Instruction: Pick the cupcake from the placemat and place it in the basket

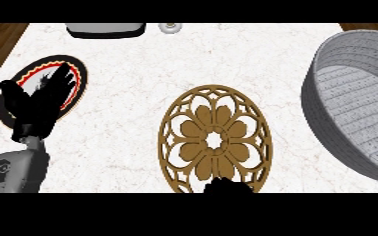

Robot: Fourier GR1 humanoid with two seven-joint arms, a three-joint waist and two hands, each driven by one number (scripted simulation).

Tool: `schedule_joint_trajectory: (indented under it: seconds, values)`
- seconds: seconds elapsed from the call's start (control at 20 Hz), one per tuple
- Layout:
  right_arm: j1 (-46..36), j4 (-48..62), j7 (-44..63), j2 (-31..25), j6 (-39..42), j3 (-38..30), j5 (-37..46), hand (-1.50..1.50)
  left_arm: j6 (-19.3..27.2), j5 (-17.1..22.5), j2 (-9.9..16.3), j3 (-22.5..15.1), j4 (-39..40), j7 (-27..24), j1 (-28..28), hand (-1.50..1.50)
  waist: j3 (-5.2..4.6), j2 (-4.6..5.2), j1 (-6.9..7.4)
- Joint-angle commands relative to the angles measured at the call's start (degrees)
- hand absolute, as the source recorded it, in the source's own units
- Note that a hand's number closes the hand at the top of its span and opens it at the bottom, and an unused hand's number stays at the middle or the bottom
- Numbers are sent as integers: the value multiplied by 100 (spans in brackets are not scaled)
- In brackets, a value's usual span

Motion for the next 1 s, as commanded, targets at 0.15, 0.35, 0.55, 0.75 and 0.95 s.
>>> schedule_joint_trajectory:
  seconds: [0.15, 0.35, 0.55, 0.75, 0.95]
  values:
    - [1950, -1139, -461, -1642, -1044, 1433, 815, 150, -90, -1, 55, 53, -41, -133, 222, 0, 4, 19, 25]
    - [2203, -1822, -1096, -1737, -1998, 1453, 211, 150, -44, 6, -50, -50, -267, 41, 184, 0, 12, 18, 30]
    - [2267, -2301, -1709, -1587, -2720, 1832, 113, 150, 66, -77, -193, -107, -156, -52, 271, 0, 20, -9, -54]
    - [2104, -2768, -1572, -1475, -2842, 1583, 620, 150, -17, -2, -10, 60, -90, -19, 301, 0, 1, -32, -77]
    - [2108, -3046, -1217, -1315, -2705, 1353, 788, 150, -19, -50, -19, 9, -187, -103, 286, 0, -12, -24, -97]
